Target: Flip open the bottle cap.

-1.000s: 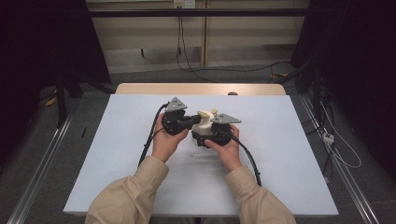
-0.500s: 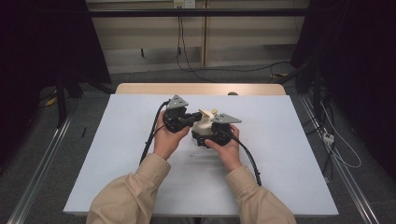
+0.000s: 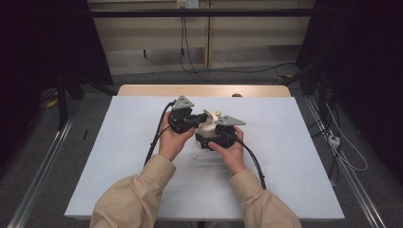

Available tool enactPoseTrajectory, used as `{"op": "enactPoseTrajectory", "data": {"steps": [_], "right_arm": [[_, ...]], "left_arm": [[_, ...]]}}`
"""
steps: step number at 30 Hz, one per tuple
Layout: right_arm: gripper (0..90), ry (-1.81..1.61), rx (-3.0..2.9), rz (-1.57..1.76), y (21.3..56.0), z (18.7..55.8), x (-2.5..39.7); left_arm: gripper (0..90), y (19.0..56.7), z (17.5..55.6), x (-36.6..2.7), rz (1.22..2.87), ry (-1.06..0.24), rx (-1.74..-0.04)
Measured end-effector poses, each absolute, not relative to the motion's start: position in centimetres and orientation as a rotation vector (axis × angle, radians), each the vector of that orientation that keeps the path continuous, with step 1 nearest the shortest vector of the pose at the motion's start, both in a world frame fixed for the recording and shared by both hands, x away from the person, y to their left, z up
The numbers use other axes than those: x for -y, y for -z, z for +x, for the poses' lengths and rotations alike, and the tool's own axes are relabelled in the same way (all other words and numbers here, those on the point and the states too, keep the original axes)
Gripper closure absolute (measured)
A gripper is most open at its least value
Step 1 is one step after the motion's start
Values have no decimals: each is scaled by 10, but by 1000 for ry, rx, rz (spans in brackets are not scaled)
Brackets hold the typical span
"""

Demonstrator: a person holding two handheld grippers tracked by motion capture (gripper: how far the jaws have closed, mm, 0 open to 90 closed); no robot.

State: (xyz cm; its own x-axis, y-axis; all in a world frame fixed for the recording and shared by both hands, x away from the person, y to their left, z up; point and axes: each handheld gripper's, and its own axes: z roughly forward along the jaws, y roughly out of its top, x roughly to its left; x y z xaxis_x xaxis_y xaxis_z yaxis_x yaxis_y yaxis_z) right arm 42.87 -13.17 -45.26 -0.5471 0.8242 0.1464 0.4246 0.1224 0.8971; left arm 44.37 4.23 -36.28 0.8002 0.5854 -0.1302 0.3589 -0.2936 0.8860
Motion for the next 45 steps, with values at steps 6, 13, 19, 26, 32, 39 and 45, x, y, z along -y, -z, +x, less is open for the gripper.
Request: {"op": "enactPoseTrajectory", "data": {"steps": [6, 13, 19, 26, 32, 39, 45], "right_arm": [[32, -1403, -2020, 1208, 452, 429, 132], [32, -1402, -2021, 1210, 452, 429, 132], [32, -1401, -2023, 1205, 452, 428, 132], [32, -1401, -2030, 1210, 451, 427, 133], [34, -1396, -2044, 1197, 448, 425, 136], [24, -1383, -2068, 1190, 444, 421, 142], [24, -1365, -2097, 1188, 442, 416, 144]], "left_arm": [[900, 361, 444, -38, 1921, -264, -705], [900, 361, 448, -36, 1924, -268, -712], [900, 364, 452, -33, 1916, -265, -726], [900, 364, 453, -31, 1910, -264, -730], [830, 360, 449, -35, 1905, -265, -725], [660, 354, 443, -42, 1909, -257, -726], [489, 356, 438, -55, 1893, -235, -751]]}}
